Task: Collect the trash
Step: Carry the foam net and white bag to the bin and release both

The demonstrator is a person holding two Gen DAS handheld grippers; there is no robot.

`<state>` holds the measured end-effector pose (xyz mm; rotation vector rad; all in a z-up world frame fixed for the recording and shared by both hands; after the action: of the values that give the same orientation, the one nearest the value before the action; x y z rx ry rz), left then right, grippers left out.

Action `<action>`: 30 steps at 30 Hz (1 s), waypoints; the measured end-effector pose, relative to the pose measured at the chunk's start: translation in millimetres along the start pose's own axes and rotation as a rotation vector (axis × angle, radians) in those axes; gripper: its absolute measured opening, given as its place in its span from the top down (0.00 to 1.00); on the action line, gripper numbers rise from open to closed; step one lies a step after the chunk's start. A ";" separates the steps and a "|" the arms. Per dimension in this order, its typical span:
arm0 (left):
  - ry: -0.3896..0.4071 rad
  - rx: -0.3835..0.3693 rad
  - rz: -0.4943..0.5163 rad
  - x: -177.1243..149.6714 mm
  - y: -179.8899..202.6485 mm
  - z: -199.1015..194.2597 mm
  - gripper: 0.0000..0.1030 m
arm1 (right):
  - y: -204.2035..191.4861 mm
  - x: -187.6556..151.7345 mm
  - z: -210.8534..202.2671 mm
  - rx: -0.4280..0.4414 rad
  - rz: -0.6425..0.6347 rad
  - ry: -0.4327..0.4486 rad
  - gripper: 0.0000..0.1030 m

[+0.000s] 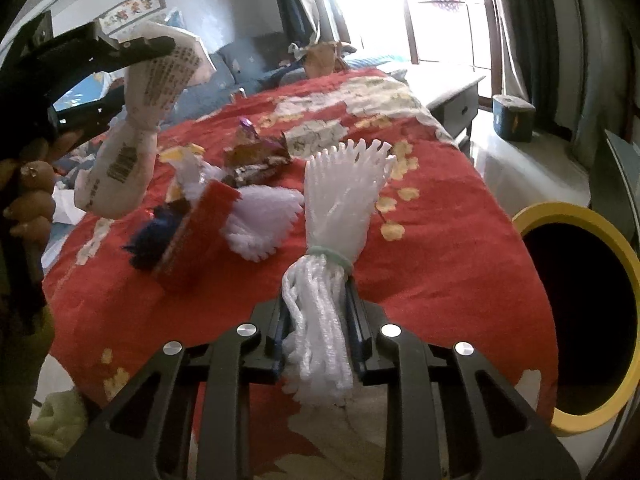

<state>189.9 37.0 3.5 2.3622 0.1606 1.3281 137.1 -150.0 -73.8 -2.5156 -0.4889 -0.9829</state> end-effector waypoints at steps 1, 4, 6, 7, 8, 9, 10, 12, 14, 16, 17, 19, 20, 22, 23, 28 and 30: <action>0.006 -0.004 -0.004 1.2 0.0 -2.4 0.68 | -2.8 1.9 -4.8 0.008 -0.006 0.011 0.77; 0.021 -0.024 -0.016 3.2 3.4 -11.2 0.68 | -10.5 7.4 -15.0 0.025 -0.025 0.036 0.77; 0.027 -0.035 -0.014 2.8 6.6 -14.5 0.68 | -13.4 11.1 -20.0 0.036 -0.033 0.050 0.77; 0.028 -0.042 -0.014 2.3 8.1 -15.0 0.68 | -15.6 12.5 -23.2 0.042 -0.038 0.057 0.77; 0.028 -0.053 -0.014 1.8 12.1 -15.6 0.68 | -17.3 14.0 -26.8 0.045 -0.044 0.065 0.77; 0.027 -0.061 -0.012 1.1 14.5 -16.3 0.68 | -19.3 16.0 -30.6 0.045 -0.053 0.076 0.77; 0.027 -0.067 -0.010 0.8 16.9 -15.7 0.68 | -20.5 17.0 -34.2 0.045 -0.059 0.084 0.77; 0.028 -0.080 -0.006 -1.2 23.4 -15.4 0.68 | -20.1 20.5 -40.6 0.044 -0.062 0.100 0.77; 0.027 -0.097 0.000 -2.9 31.5 -14.6 0.68 | -18.2 23.1 -45.4 0.038 -0.060 0.110 0.77; 0.023 -0.110 0.009 -5.2 38.5 -11.9 0.68 | -12.8 24.8 -50.5 0.028 -0.048 0.121 0.77; 0.021 -0.114 0.013 -6.5 41.2 -11.5 0.68 | -10.0 26.0 -51.6 0.023 -0.041 0.124 0.77; 0.014 -0.126 0.024 -9.5 49.4 -7.7 0.68 | -4.1 27.2 -54.7 0.014 -0.029 0.131 0.77; 0.011 -0.130 0.028 -11.0 51.6 -6.4 0.68 | 0.7 28.3 -57.8 0.007 -0.019 0.137 0.77; 0.004 -0.138 0.042 -14.4 59.7 -3.0 0.68 | 6.8 28.8 -60.8 -0.003 -0.006 0.145 0.77; -0.002 -0.142 0.051 -16.6 64.5 -0.6 0.68 | 10.1 29.1 -63.0 -0.009 0.001 0.150 0.77; -0.023 -0.156 0.087 -24.7 82.2 7.3 0.68 | 29.8 31.3 -71.9 -0.040 0.043 0.167 0.77; -0.032 -0.160 0.103 -28.4 90.0 10.8 0.68 | 36.6 31.6 -74.8 -0.051 0.056 0.172 0.77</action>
<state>174.3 -56.2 13.6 2.2813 -0.0750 1.2981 133.5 -211.7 -9.5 -2.4461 -0.3432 -1.1907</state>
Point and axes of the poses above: each gripper's, at about its wrist camera, not at the fingertips, and z roughly the way its jaws point, y to its right, x to its top, the point moved 4 cm from there along z, roughly the way its jaws point, and after that the axes turned 2 degrees about x, right-handed, at the moved point
